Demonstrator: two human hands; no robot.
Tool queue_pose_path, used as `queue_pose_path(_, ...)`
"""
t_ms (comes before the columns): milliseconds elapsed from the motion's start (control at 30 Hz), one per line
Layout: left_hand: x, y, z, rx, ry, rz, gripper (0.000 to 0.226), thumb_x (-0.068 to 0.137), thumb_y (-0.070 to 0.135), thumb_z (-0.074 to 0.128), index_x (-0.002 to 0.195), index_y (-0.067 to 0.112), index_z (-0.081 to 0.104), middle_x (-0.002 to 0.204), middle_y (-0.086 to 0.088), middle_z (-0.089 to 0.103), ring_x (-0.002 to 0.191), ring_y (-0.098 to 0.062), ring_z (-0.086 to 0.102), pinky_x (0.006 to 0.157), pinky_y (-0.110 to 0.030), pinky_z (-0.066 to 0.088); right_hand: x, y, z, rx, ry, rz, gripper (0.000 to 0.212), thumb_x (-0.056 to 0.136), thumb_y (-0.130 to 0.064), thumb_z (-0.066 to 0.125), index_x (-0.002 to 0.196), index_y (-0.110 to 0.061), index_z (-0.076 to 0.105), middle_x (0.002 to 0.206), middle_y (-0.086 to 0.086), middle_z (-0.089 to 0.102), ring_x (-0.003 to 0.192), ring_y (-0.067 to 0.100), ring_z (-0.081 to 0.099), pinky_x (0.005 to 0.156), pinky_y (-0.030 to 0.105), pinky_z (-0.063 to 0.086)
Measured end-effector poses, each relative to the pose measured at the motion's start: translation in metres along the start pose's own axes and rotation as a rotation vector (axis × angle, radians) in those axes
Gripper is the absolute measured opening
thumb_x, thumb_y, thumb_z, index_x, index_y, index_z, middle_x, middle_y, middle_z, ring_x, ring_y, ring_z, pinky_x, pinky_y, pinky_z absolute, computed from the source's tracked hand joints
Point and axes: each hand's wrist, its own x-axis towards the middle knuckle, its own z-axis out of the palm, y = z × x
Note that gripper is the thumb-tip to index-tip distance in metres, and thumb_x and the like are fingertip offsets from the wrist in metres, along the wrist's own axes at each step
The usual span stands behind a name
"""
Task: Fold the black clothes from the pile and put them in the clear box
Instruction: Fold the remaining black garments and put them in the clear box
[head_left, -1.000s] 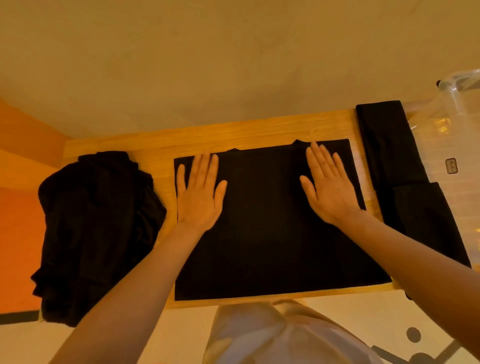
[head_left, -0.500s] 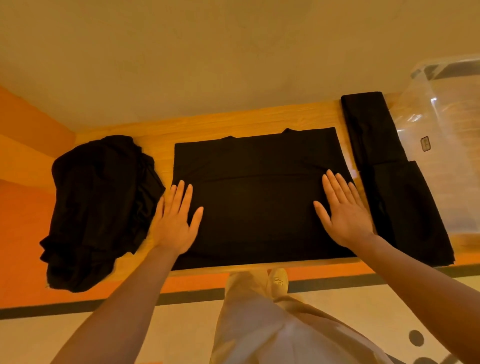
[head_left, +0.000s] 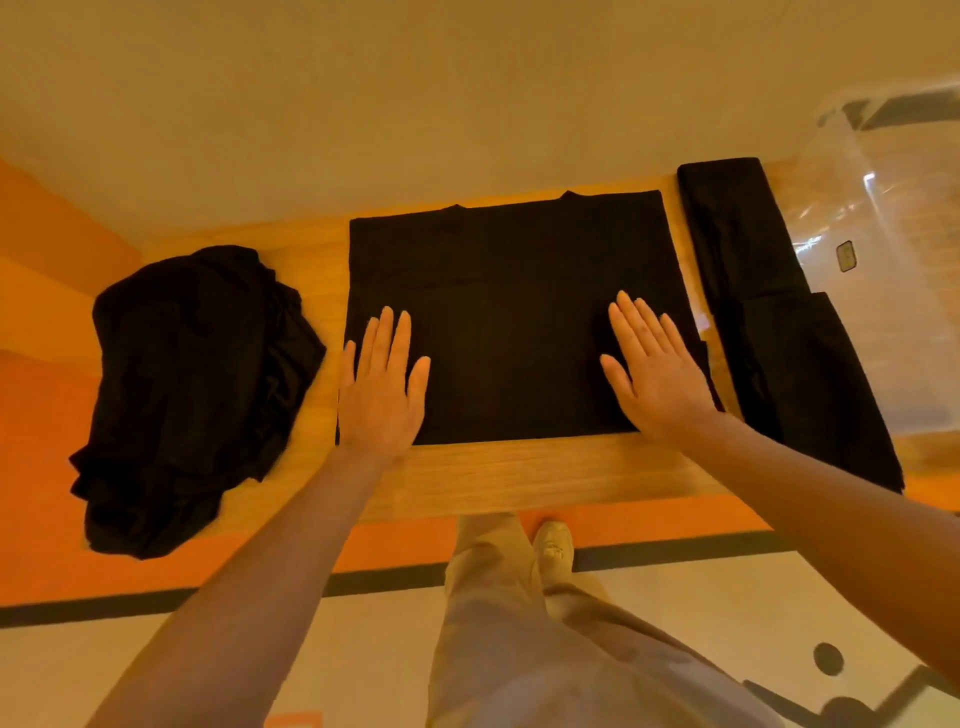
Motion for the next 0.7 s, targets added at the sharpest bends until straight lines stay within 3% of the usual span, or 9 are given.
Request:
queue_pose_path(67, -0.036, 0.006, 0.013, 0.006, -0.035, 0.064, 0.06, 0.1, 0.05, 0.011, 0.153, 0.022, 0.012, 0.161, -0.001, 0.009, 0.148, -0.017, 0.004, 0.12, -0.043, 0.008, -0.029, -0.006, 0.01, -0.004, -0.021, -0.014, 0.065, 0.097, -0.052, 0.007, 0.153, -0.019, 0.005, 0.161, -0.003, -0.001, 0.147, 0.012, -0.009, 0.121, 0.037, -0.001)
queue_pose_path(167, -0.071, -0.005, 0.025, 0.024, -0.042, 0.004, 0.061, 0.1, 0.052, 0.016, 0.153, 0.022, 0.017, 0.16, -0.001, 0.012, 0.148, -0.017, 0.004, 0.12, -0.044, 0.009, -0.064, 0.002, 0.02, -0.043, -0.01, 0.046, 0.065, 0.098, -0.053, 0.008, 0.153, -0.02, 0.007, 0.161, -0.004, 0.001, 0.148, 0.012, -0.008, 0.121, 0.04, 0.002)
queue_pose_path(400, -0.089, -0.023, 0.02, 0.01, -0.101, 0.032, 0.064, 0.099, 0.054, 0.014, 0.153, 0.02, 0.014, 0.161, -0.001, 0.007, 0.148, -0.016, -0.003, 0.12, -0.042, 0.005, -0.083, 0.018, 0.02, -0.025, -0.003, 0.054, 0.066, 0.099, -0.053, 0.01, 0.154, -0.017, 0.006, 0.161, -0.001, -0.001, 0.148, 0.012, -0.008, 0.12, 0.035, -0.002)
queue_pose_path(600, -0.118, -0.038, 0.012, 0.017, -0.18, 0.203, 0.076, 0.094, 0.066, 0.026, 0.153, 0.019, 0.016, 0.161, -0.001, 0.007, 0.149, -0.018, 0.002, 0.119, -0.037, 0.005, -0.113, 0.029, 0.014, 0.027, -0.082, -0.169, 0.078, 0.093, -0.067, 0.022, 0.153, -0.017, 0.014, 0.161, -0.003, 0.005, 0.148, 0.014, 0.002, 0.119, 0.035, 0.003)
queue_pose_path(700, -0.129, -0.048, 0.008, 0.06, -0.201, 0.234, 0.08, 0.091, 0.068, 0.029, 0.152, 0.018, 0.019, 0.161, -0.003, 0.011, 0.148, -0.019, 0.008, 0.118, -0.037, 0.011, -0.134, 0.04, 0.017, -0.008, -0.092, -0.187, 0.072, 0.096, -0.061, 0.02, 0.153, -0.017, 0.013, 0.16, 0.002, 0.015, 0.148, 0.016, 0.005, 0.119, 0.032, 0.003)
